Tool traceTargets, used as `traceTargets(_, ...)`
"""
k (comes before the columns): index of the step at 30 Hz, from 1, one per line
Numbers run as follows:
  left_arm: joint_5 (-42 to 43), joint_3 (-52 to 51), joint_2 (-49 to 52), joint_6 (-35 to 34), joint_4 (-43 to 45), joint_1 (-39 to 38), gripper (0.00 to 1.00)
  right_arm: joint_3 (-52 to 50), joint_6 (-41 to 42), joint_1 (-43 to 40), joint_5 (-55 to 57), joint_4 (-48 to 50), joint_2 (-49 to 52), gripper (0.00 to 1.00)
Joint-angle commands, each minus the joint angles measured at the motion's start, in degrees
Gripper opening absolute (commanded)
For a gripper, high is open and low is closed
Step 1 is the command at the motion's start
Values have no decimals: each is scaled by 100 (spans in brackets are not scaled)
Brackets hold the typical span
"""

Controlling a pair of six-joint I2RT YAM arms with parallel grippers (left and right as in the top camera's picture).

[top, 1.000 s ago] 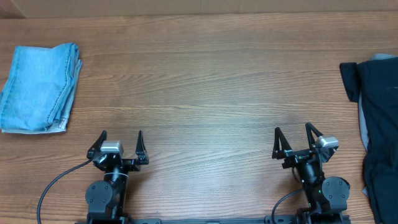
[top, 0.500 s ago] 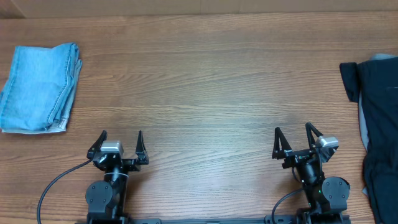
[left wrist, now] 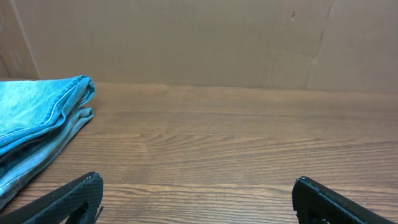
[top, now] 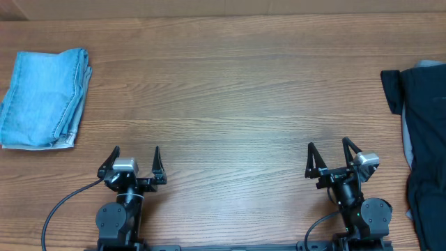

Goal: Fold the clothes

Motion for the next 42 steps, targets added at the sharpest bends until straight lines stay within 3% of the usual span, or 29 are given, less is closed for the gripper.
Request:
traceTargets(1, -74, -17, -59, -81, 7, 39, 100, -59, 26, 26, 55, 28, -61, 100)
traceTargets(19, -74, -17, -59, -81, 7, 39, 100, -59, 26, 26, 55, 28, -61, 100)
traceTargets(24, -74, -17, -59, -81, 7, 39, 100, -57, -136, 26, 544, 734, -61, 100)
traceTargets(31, -74, -17, -59, -81, 7, 39, 100, -57, -120, 15, 1287, 826, -61, 100)
traceTargets(34, -74, -17, -59, -81, 7, 39, 100, -48, 4, 15, 1360, 1303, -61, 100)
traceTargets(42, -74, -17, -59, -81, 7, 39, 100, 682, 758, 15, 2098, 1368, 400, 100)
